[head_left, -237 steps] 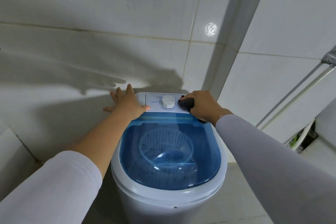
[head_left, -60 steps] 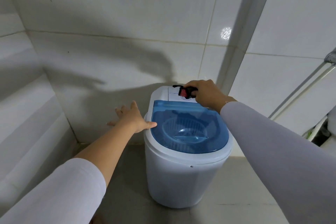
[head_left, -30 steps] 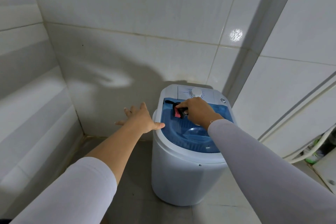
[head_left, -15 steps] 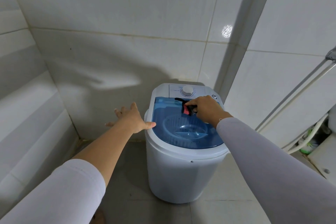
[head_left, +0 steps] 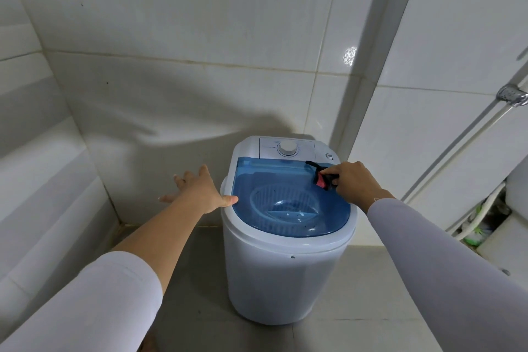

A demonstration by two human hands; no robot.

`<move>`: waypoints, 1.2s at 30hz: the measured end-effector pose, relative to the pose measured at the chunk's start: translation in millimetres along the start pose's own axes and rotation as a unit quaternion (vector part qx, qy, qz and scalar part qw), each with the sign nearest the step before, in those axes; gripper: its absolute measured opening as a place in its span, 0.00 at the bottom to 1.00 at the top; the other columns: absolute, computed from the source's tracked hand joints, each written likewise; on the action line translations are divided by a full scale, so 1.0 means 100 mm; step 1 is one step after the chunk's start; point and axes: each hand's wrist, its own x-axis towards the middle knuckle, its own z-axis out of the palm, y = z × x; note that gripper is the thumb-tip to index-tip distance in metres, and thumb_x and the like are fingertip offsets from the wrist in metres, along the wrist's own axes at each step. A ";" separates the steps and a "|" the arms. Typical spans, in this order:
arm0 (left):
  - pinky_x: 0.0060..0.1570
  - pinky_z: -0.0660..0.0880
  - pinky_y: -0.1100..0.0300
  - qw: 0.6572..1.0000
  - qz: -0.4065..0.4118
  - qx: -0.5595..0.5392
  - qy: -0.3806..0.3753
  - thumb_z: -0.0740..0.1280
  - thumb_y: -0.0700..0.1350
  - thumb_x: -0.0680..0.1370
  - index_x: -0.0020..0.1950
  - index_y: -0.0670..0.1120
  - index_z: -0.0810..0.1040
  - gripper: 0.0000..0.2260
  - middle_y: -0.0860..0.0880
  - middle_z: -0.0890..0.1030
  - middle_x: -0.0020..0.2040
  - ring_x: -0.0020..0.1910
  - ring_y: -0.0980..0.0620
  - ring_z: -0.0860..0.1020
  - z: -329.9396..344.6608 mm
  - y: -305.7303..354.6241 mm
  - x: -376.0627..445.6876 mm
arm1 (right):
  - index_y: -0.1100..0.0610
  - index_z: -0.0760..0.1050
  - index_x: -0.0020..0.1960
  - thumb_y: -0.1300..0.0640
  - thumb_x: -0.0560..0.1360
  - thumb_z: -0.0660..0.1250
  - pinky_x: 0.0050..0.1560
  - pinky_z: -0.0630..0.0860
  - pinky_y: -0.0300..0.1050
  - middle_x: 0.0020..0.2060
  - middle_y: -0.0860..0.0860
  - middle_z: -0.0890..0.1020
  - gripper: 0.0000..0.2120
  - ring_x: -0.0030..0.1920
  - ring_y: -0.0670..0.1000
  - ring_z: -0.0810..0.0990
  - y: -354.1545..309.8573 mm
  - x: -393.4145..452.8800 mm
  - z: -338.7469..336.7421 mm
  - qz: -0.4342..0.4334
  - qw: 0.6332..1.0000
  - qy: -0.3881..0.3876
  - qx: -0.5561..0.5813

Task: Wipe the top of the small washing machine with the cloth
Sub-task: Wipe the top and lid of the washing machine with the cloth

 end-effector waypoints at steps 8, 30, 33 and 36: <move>0.70 0.55 0.32 1.000 0.004 -0.015 0.016 0.71 0.67 0.66 0.79 0.49 0.43 0.53 0.42 0.49 0.79 0.78 0.39 0.46 -0.07 0.07 -0.21 | 0.53 0.77 0.61 0.65 0.76 0.61 0.58 0.74 0.46 0.55 0.56 0.81 0.16 0.55 0.57 0.78 -0.27 0.09 -0.33 0.004 0.999 0.010 0.051; 0.69 0.51 0.28 0.998 0.010 -0.033 -0.058 0.72 0.66 0.66 0.78 0.51 0.37 0.55 0.44 0.42 0.80 0.78 0.40 0.40 -0.10 0.05 -0.37 | 0.47 0.72 0.66 0.69 0.75 0.59 0.59 0.76 0.51 0.64 0.51 0.78 0.26 0.60 0.56 0.76 -1.24 0.17 0.17 -0.161 0.985 -0.050 0.022; 0.69 0.51 0.28 0.998 0.011 -0.029 -0.053 0.71 0.66 0.67 0.79 0.50 0.38 0.55 0.43 0.43 0.80 0.78 0.40 0.40 -0.10 0.05 -0.39 | 0.48 0.73 0.65 0.70 0.74 0.59 0.58 0.77 0.51 0.64 0.51 0.78 0.26 0.60 0.56 0.77 -1.17 0.15 0.15 -0.157 0.986 -0.048 0.018; 0.69 0.51 0.28 0.998 0.013 -0.025 -0.048 0.71 0.66 0.67 0.79 0.50 0.38 0.54 0.43 0.43 0.80 0.78 0.40 0.40 -0.11 0.06 -0.41 | 0.47 0.74 0.64 0.71 0.73 0.59 0.57 0.78 0.51 0.62 0.50 0.79 0.27 0.58 0.56 0.78 -1.08 0.13 0.16 -0.148 0.988 -0.035 0.023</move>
